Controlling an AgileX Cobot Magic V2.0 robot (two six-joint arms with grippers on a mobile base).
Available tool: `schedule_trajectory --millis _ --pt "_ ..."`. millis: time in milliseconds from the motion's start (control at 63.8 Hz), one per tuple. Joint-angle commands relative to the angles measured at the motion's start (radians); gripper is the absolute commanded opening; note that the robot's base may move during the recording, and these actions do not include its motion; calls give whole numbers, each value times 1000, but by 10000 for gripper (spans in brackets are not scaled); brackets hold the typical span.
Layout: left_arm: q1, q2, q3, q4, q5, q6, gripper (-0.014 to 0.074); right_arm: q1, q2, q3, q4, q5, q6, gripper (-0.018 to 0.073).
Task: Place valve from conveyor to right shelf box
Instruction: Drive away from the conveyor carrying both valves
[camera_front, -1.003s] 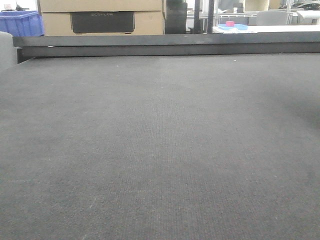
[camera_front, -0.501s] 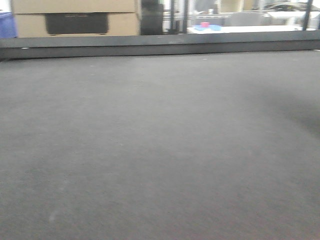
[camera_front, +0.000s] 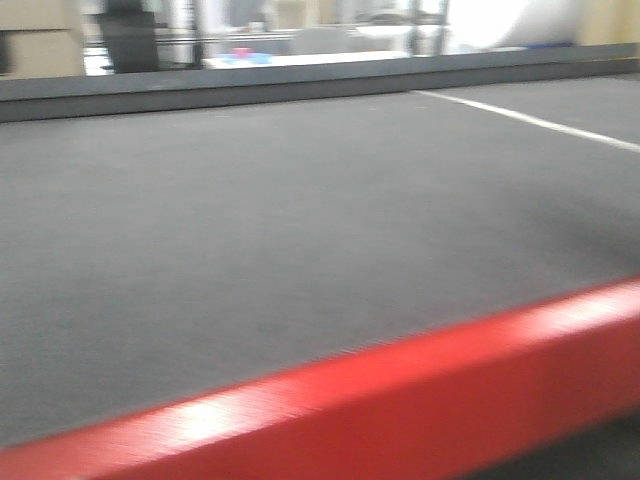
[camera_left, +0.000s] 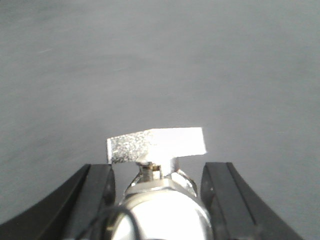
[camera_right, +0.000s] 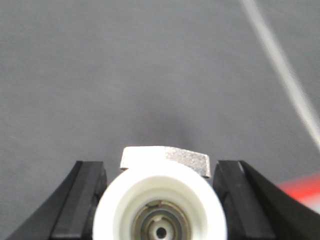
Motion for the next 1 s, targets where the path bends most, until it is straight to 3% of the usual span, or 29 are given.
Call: schedule_trajectory --millis 0,987 --pt "-6 -12 -11 -10 -43 -5 -111 0 -10 -15 -8 -54 -9 -154" --pt "-6 -12 -11 -10 -43 -5 -111 0 -10 -15 -8 -54 -9 -154"
